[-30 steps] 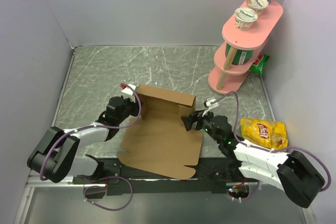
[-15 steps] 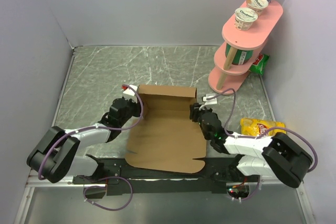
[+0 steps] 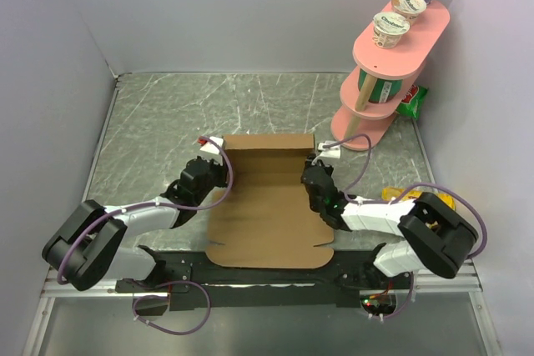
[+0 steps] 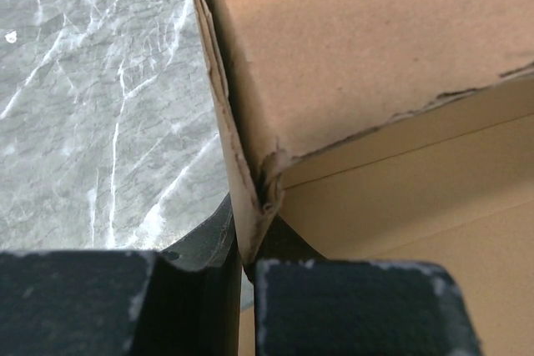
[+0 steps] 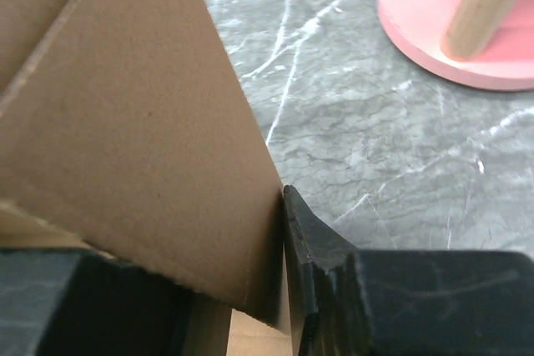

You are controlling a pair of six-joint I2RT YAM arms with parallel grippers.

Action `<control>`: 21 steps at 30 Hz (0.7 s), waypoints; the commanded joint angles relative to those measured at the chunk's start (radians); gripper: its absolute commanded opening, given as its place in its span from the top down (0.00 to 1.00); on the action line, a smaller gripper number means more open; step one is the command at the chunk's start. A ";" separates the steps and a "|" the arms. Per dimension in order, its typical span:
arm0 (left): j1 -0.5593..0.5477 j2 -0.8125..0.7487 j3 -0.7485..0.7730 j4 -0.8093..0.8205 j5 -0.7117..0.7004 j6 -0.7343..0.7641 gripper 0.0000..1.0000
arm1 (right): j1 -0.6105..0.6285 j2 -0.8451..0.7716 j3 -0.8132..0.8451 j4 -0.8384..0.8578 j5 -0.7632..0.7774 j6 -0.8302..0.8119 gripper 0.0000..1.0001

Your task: Fold the paper box

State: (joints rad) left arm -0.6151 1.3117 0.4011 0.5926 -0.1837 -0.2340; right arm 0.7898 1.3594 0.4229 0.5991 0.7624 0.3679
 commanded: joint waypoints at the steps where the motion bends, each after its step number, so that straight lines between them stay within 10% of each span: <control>1: -0.034 -0.015 0.022 -0.031 0.047 -0.034 0.96 | 0.005 0.035 0.056 -0.055 0.112 0.100 1.00; 21: -0.078 -0.015 0.041 -0.053 0.018 -0.036 0.96 | -0.113 0.204 0.176 -0.363 0.250 0.359 1.00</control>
State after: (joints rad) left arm -0.6720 1.3117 0.4271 0.5480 -0.2420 -0.2298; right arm 0.7303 1.5349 0.6094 0.3199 0.8818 0.6544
